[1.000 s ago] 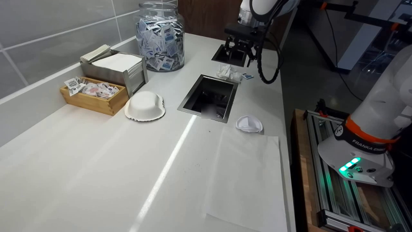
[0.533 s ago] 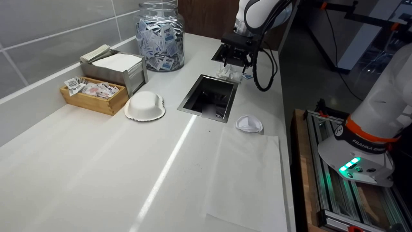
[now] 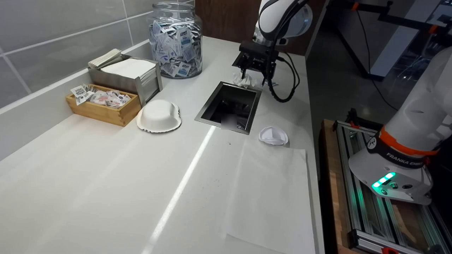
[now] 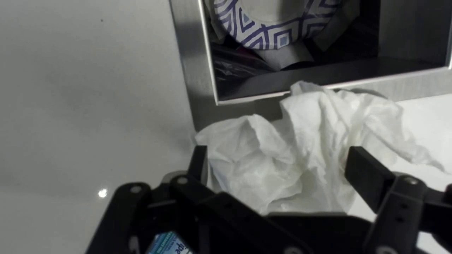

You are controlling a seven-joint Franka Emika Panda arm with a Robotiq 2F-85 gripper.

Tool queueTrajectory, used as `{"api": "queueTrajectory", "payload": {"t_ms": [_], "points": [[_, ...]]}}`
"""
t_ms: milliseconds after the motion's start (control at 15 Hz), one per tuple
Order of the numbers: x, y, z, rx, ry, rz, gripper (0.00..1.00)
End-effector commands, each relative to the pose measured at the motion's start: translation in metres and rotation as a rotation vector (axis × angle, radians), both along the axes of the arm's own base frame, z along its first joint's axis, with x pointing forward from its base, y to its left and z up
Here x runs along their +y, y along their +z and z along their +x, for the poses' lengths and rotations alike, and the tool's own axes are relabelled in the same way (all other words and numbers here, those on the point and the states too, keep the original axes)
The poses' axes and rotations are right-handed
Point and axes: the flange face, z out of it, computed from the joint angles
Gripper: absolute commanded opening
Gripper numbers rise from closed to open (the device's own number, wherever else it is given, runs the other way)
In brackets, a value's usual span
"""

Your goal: Throw the tissue into the bin on the left

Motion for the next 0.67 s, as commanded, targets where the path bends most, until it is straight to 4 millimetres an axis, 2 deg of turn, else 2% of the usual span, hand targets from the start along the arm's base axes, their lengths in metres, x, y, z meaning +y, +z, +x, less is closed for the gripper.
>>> {"api": "queueTrajectory", "payload": {"t_ms": [0, 67, 133, 200, 400, 600], "points": [[-0.005, -0.01, 0.005, 0.0, -0.002, 0.039, 1.0], [-0.005, -0.013, 0.005, 0.002, 0.001, 0.048, 0.98], [-0.005, -0.015, 0.005, 0.005, 0.003, 0.051, 0.91], [-0.005, -0.018, 0.005, 0.01, 0.006, 0.057, 0.78], [-0.006, -0.023, 0.005, 0.018, 0.008, 0.062, 0.54], [-0.008, -0.019, 0.008, 0.012, 0.004, 0.056, 0.31]]}}
